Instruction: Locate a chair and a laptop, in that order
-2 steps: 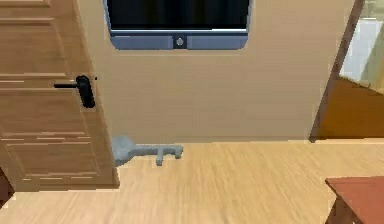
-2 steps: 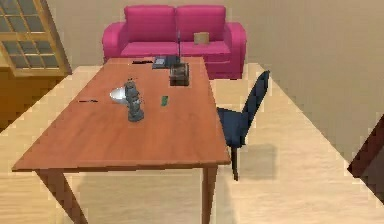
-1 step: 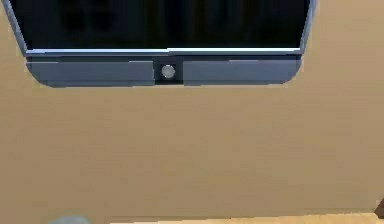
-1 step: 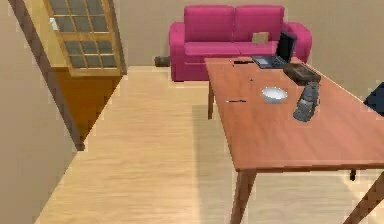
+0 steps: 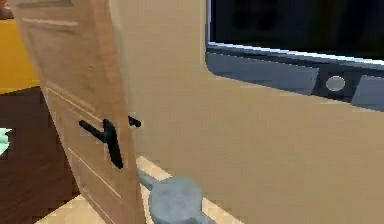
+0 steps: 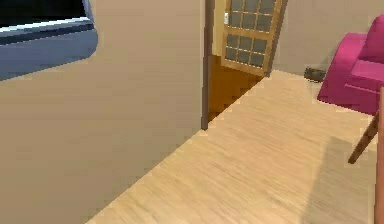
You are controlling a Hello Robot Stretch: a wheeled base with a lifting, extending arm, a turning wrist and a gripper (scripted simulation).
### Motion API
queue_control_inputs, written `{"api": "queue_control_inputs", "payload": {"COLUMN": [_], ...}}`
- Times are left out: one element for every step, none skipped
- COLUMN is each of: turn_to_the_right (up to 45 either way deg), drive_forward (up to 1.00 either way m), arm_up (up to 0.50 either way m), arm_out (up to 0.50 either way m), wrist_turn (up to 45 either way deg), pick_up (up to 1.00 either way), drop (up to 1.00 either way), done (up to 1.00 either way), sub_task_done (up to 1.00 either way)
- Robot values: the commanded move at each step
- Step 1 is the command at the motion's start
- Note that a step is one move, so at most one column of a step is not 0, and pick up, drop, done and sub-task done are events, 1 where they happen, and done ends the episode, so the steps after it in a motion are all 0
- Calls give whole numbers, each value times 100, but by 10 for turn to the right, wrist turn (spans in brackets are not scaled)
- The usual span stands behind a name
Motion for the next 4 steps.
{"api": "queue_control_inputs", "payload": {"turn_to_the_right": [0, 450, 450, 90], "drive_forward": [5, 0, 0, 0], "arm_up": [0, 0, 0, 0], "arm_out": [0, 0, 0, 0], "wrist_turn": [0, 0, 0, 0], "pick_up": [0, 0, 0, 0], "drop": [0, 0, 0, 0], "done": [0, 0, 0, 0], "sub_task_done": [0, 0, 0, 0]}}
